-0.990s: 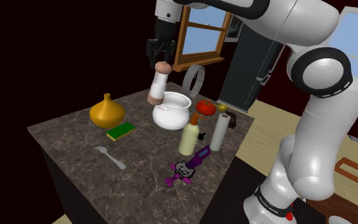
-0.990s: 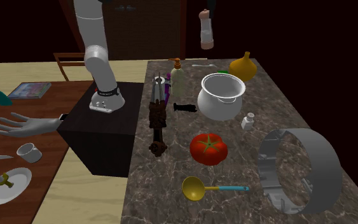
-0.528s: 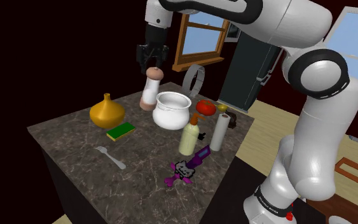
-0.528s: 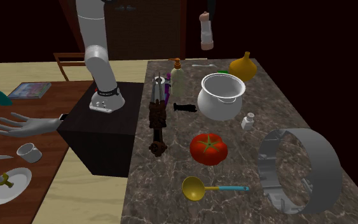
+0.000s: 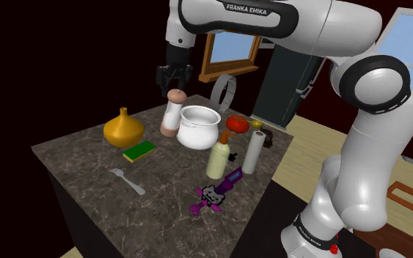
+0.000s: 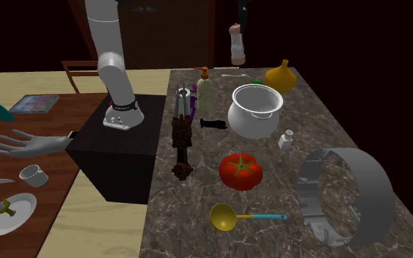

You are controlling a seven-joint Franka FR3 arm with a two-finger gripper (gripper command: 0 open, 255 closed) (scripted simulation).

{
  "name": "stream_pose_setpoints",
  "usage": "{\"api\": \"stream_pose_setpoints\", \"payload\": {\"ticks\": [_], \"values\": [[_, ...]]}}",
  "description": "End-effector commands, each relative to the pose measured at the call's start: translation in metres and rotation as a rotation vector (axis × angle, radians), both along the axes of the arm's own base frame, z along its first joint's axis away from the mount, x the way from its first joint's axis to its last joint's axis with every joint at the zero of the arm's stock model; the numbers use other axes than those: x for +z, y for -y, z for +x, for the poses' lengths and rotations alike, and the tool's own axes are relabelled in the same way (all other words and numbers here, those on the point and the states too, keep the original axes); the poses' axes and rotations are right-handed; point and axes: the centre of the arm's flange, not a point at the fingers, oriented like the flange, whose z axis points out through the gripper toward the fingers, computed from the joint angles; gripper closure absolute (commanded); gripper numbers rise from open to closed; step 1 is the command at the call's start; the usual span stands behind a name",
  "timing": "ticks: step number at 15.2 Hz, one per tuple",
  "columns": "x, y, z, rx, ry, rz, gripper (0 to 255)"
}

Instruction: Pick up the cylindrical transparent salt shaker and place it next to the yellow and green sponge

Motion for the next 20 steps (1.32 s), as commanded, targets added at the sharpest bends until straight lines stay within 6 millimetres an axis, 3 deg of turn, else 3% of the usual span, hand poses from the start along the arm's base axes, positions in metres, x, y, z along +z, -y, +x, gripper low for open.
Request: {"api": "stream_pose_setpoints", "payload": {"ticks": [1,20], "values": [[-0.011,0.001,0.000,0.000,0.001,0.000,255],[-0.111,0.001,0.000,0.000,0.001,0.000,255]]}}
